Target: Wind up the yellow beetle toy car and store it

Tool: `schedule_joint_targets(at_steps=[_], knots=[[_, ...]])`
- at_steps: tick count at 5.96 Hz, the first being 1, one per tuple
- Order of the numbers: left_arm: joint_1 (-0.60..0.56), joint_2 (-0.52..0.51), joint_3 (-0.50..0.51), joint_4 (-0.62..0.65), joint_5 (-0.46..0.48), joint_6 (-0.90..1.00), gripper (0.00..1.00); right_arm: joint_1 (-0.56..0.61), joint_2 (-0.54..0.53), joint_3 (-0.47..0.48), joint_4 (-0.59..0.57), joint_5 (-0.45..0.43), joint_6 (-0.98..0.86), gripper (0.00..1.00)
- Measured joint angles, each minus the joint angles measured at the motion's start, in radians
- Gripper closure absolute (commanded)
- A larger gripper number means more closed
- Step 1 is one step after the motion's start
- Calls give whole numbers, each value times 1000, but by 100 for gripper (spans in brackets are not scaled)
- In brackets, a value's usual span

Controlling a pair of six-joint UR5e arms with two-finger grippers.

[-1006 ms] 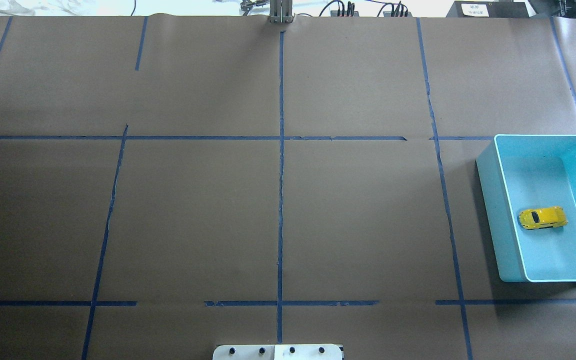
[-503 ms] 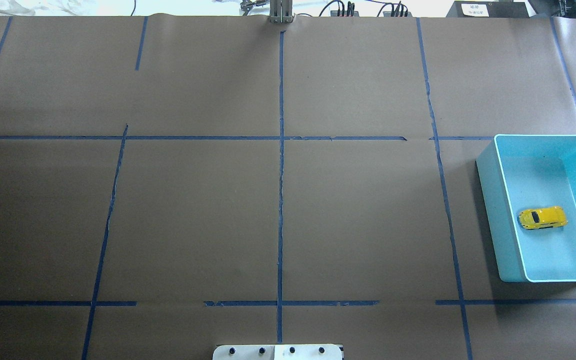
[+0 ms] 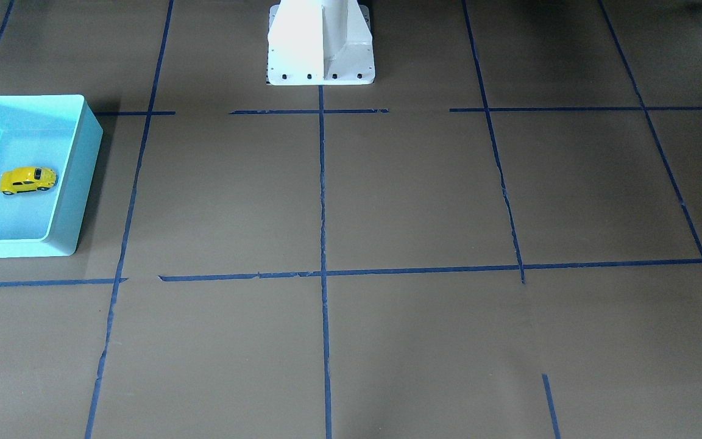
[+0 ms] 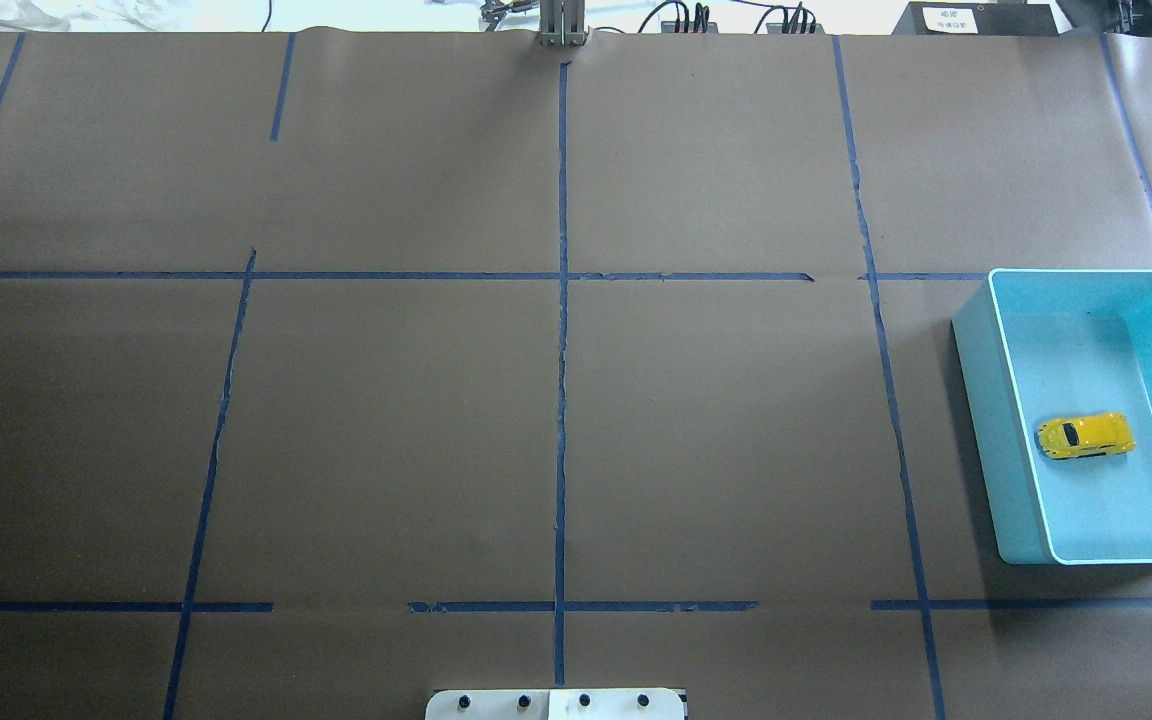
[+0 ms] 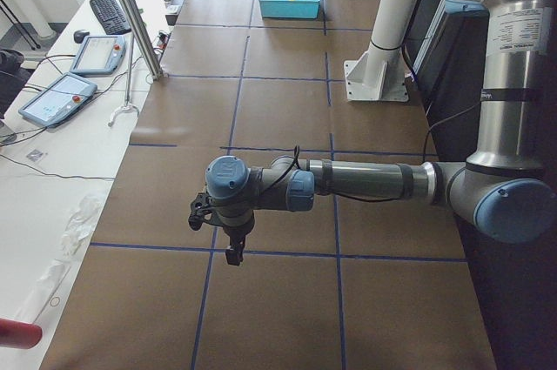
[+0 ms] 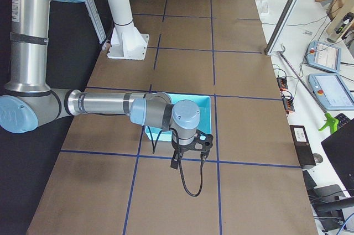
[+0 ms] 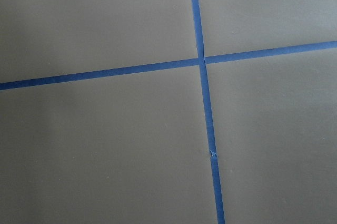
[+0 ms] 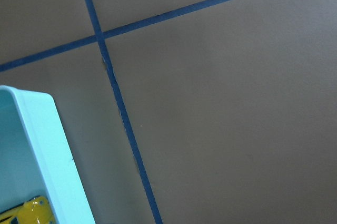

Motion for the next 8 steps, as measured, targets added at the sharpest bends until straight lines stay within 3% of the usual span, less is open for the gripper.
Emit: schedule_joint_targets(at_steps=[3,8], knots=[[0,-1,3,-2,0,-1,0,1,-9,-32,194,-46,116,0],[0,-3,8,-5,0,0,0,-3,-36,-43,225,-55,-13,0]])
